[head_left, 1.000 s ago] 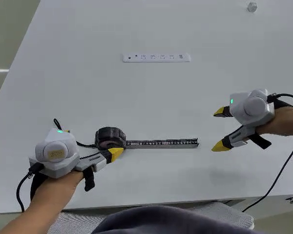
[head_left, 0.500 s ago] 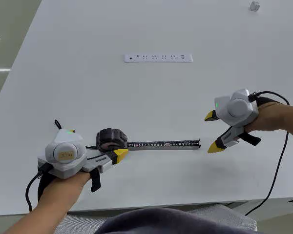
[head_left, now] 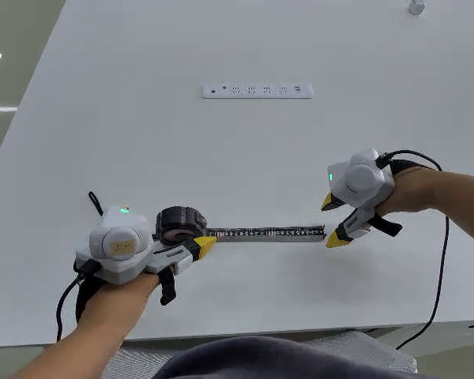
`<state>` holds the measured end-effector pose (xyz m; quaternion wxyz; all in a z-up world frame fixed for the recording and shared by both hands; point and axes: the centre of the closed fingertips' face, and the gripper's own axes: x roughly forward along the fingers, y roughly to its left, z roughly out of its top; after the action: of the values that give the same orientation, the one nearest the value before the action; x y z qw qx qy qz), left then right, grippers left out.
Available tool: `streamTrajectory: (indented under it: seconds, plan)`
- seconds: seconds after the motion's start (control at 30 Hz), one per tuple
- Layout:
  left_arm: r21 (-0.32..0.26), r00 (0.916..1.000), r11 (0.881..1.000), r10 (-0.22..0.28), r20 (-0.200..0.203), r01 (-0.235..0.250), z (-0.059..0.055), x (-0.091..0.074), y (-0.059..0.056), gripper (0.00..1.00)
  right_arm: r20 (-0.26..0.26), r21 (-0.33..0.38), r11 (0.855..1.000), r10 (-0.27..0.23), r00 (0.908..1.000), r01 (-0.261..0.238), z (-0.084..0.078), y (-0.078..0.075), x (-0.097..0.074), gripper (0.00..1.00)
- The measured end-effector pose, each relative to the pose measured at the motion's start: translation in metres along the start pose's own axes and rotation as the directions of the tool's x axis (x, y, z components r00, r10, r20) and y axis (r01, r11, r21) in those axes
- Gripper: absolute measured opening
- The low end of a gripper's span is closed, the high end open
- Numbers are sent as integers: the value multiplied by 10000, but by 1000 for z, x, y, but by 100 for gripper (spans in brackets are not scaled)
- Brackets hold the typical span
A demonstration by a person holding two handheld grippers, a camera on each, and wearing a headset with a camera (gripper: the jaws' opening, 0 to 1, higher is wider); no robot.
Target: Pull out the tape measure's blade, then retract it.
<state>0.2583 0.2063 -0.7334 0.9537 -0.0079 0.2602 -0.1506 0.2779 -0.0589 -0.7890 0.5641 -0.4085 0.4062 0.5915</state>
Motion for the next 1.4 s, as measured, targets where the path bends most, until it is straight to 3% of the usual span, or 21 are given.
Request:
streamTrajectory:
  seconds: [0.33,0.97,1.1,1.23,1.27,1.4]
  plan:
    - [-150,9999,9999,-13,-101,11,-7,-1,-2,100,-172,-251,9994,216,9996,-220,-5,0,21,32]
    - [-184,9999,9998,-65,-81,64,-9,-1,-4,100,-617,-495,9987,63,9981,-94,-14,-7,28,19]
    - [-217,9999,9997,-87,-117,85,-10,0,-4,100,-916,-1178,9927,139,9957,-247,-13,-5,29,19]
    - [-269,9999,9996,-54,-148,50,-12,0,-5,100,-1317,-1073,9936,210,9911,-353,-11,-3,30,16]
    - [-279,9999,9996,-26,-154,21,-12,1,-5,100,-1397,-683,9971,224,9899,-322,-13,-4,30,16]
    - [-226,9999,9997,8,-107,-11,-12,1,-6,100,-1382,-476,9985,205,9902,-273,-13,-6,30,15]
